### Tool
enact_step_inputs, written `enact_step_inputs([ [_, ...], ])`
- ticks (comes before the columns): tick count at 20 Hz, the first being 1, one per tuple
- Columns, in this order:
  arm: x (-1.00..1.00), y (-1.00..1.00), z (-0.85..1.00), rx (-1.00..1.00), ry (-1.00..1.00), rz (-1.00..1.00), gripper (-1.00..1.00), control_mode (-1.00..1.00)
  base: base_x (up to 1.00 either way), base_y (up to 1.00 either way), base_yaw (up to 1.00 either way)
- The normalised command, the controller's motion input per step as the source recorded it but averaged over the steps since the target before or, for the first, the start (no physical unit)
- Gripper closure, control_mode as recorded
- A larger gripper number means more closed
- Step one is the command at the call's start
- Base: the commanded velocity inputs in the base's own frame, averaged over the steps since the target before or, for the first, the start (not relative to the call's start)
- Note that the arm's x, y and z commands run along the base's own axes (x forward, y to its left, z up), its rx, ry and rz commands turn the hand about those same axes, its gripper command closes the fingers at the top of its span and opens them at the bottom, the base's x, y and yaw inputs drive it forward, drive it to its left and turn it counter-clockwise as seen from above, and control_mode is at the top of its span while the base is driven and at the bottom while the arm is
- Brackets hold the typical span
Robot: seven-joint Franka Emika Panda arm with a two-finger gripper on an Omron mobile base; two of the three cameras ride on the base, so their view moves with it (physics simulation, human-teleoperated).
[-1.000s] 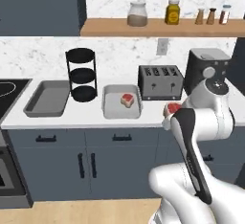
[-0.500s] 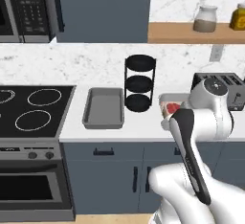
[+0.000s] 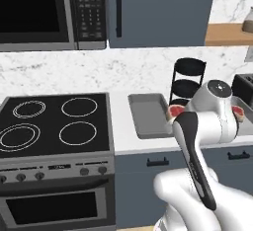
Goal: Place one potato and one steak in each tupperware on the nearby counter, to pack two identical lunches.
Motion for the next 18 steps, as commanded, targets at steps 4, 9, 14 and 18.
enact_step_inputs([
  [4, 0.00, 0.00, 0.00, 0.00, 0.00, 0.00, 1.00, 1.00, 0.37, 0.34, -0.32],
  [9, 0.00, 0.00, 0.00, 0.00, 0.00, 0.00, 1.00, 1.00, 0.35, 0.09, -0.23],
  [14, 0.56, 0.14, -0.09, 0.00, 0.04, -0.03, 1.00, -1.00, 0.12, 0.00, -0.02],
  [18, 0.83, 0.34, -0.23, 0.00, 0.06, -0.04, 1.00, -1.00, 0.00, 0.00, 0.00],
])
